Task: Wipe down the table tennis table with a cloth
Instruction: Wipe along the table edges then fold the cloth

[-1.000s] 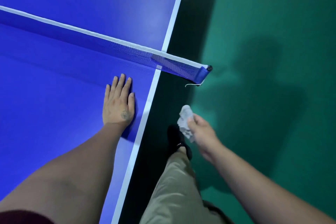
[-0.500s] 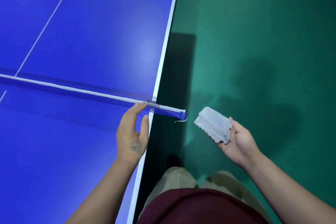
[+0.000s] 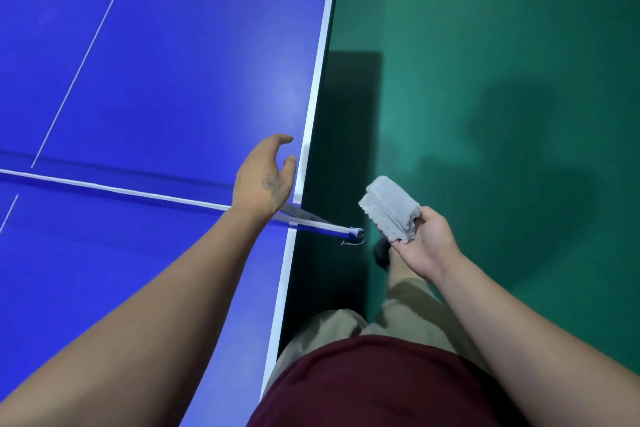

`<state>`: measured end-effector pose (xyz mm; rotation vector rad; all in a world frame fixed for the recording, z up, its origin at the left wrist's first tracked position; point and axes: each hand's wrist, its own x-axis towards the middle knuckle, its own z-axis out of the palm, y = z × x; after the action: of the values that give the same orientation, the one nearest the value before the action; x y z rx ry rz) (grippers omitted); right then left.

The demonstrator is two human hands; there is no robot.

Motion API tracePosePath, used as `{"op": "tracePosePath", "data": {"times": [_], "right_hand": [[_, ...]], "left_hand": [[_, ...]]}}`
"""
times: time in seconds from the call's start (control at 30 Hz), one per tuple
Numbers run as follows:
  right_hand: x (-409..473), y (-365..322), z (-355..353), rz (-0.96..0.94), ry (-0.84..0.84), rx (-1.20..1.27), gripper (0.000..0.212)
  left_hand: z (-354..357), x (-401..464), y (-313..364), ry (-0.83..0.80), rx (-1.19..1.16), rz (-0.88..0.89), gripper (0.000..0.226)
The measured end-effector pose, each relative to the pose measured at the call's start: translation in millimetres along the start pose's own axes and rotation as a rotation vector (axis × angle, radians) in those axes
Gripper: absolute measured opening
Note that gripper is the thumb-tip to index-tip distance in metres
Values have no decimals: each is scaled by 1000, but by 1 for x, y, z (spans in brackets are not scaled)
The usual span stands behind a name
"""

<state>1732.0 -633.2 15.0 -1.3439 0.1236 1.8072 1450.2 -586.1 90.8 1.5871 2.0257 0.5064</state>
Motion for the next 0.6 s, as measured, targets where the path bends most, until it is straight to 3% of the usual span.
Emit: {"op": "tracePosePath", "data": {"times": [0.17,0.4,0.53,0.6], "right_hand": [[49,14,24,74,8,27,45],[127,52,72,162,-118,-84,40],[155,81,115,118,-306,-409,47],[161,91,129,45,-304,-594,47]], "left_hand": [[29,44,-9,-174,89,-70,44],[63,109,-33,-237,310,-101,52],[81,138,-41,-262,337,-169,57],[90,150,-43,-279,348,-199,59]]}}
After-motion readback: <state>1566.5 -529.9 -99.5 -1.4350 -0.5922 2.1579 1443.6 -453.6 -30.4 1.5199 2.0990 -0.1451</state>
